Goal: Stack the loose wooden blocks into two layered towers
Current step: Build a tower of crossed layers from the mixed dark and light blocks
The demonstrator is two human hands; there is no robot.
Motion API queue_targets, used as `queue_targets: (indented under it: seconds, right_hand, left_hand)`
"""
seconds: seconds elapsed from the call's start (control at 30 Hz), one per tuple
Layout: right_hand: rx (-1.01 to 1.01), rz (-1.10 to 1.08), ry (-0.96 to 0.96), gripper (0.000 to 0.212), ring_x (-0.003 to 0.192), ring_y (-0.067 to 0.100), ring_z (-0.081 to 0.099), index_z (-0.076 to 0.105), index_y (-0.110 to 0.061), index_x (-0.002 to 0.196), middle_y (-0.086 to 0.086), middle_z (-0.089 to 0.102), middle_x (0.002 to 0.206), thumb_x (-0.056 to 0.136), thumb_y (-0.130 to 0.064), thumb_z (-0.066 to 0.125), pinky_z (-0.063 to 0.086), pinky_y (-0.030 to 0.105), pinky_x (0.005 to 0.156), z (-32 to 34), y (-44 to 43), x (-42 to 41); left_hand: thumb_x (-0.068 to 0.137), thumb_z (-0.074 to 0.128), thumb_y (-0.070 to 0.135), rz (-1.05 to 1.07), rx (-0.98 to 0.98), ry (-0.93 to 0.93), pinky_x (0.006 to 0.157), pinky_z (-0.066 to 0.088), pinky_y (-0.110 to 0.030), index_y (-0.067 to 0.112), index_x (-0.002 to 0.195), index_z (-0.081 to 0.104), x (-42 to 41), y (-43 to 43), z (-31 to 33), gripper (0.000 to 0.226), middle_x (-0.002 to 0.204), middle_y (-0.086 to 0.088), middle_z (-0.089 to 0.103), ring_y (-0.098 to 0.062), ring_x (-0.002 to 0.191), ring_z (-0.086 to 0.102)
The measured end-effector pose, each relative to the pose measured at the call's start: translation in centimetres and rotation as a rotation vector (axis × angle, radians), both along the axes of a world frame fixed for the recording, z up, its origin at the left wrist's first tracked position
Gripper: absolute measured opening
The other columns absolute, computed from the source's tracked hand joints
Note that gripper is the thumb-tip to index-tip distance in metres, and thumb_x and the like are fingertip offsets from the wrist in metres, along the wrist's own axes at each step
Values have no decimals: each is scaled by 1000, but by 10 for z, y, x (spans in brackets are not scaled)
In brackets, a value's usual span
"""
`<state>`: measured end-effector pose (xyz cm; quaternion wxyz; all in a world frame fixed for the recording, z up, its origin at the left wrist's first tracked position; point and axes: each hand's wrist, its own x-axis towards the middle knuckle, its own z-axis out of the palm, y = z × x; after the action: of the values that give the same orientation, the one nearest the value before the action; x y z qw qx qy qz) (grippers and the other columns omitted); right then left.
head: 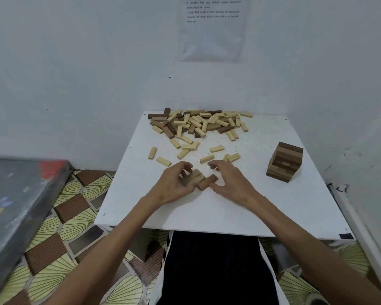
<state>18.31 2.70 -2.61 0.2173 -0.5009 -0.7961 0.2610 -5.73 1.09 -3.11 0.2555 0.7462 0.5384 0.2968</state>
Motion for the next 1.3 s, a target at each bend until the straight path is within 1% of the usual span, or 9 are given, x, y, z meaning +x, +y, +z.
queue_targets:
  seconds: [0.1,0.17,0.3,0.37,0.47,0.73,1.0,1.17,1.3]
  right_hand:
    - [44,-174,82,57,109,10,52,49,-25,140,-8,57,117,90,-24,76,49,32,90,-8,1,-3]
    - [-7,-170,129,62,114,9,51,44,-30,141,-11,57,118,89,-23,75,51,38,96,-14,2,2]
    - [-123,5,57,86,139,7,35,21,-47,154,-18,44,146,86,-39,73,33,40,118,-14,2,14]
    - [-165,45,36,100,147,8,26,11,-55,155,-24,36,154,81,-52,77,22,41,120,-12,4,15]
    - [-188,68,61,112,152,3,13,11,-51,157,-30,39,154,74,-59,85,11,39,118,-14,8,12]
    - [-123,3,151,94,138,-13,27,33,-49,149,-27,57,135,74,-47,90,15,38,115,-20,7,5]
    - [-182,56,132,105,140,-8,37,31,-55,149,-49,48,130,63,-60,92,15,45,124,-15,8,6]
    - [-186,40,195,103,135,-8,46,35,-59,146,-32,58,134,60,-65,91,26,53,122,-19,12,8]
    - [-160,42,176,101,136,-8,44,34,-58,147,-34,57,133,64,-59,91,20,51,123,-18,9,6]
  left_hand:
    - [81,68,43,-86,-88,-9,86,56,-32,22,139,49,-2,-4,3,64,126,12,59,-9,97,63]
    - [81,75,37,-129,-94,21,87,55,-31,24,145,42,-7,-5,-1,72,132,12,51,-9,99,60]
    - [71,82,59,-72,-54,150,98,40,-32,32,151,33,-15,-2,-9,97,137,17,48,-7,108,49]
    - [66,79,68,-49,-65,138,103,34,-36,34,152,31,-14,0,-13,104,138,22,51,-7,115,44]
    - [66,82,67,-46,-68,82,104,31,-37,36,151,30,-13,3,-17,104,137,28,54,-4,117,44]
    - [65,76,66,-46,-53,54,99,31,-36,36,147,38,-9,8,-18,95,128,27,60,-4,112,47]
    - [63,83,68,-21,-54,27,98,32,-34,40,141,45,-7,10,-19,92,126,32,62,-2,111,50]
    - [62,86,64,-11,-62,21,102,35,-38,41,141,45,-6,12,-20,92,125,33,63,2,109,48]
    - [60,84,67,-13,-72,17,103,35,-40,41,142,45,-4,14,-18,94,124,33,63,0,109,48]
